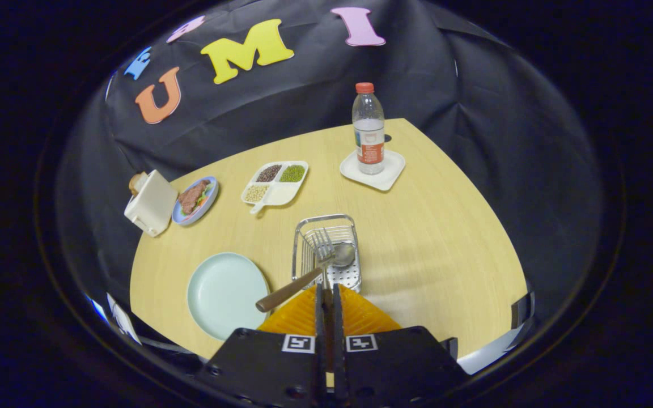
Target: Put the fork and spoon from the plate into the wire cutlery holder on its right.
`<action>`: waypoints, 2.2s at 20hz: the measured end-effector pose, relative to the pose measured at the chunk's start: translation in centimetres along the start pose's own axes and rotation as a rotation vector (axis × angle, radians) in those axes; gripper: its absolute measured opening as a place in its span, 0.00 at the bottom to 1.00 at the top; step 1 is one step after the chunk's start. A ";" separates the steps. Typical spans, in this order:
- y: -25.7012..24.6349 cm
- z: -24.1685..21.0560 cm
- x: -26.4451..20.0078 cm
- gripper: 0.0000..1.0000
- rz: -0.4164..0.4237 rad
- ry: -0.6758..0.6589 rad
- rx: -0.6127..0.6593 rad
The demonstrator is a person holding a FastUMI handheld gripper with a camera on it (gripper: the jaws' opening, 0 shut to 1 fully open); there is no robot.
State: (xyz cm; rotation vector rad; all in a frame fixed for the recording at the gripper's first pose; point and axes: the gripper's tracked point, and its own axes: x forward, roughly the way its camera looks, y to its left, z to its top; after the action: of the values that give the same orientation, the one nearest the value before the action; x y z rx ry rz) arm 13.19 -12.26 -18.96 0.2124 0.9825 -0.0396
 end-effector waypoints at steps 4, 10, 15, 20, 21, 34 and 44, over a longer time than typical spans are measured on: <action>-0.6 -0.1 -0.4 0.19 -0.015 -0.013 0.014; -0.2 0.7 -2.4 0.43 -0.023 -0.093 0.013; 0.2 1.0 -3.7 0.52 -0.065 -0.167 0.000; 3.2 2.0 -6.3 0.72 -0.024 -0.299 -0.013; 3.8 2.1 -6.9 0.79 -0.028 -0.325 -0.022; 10.9 0.5 -15.6 0.96 -0.096 -0.646 -0.096; 14.9 -2.7 -21.3 0.96 -0.103 -0.816 -0.200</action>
State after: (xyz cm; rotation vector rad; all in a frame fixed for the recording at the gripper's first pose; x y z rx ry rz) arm 1.04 1.54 -0.34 -0.0465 0.1793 -0.1118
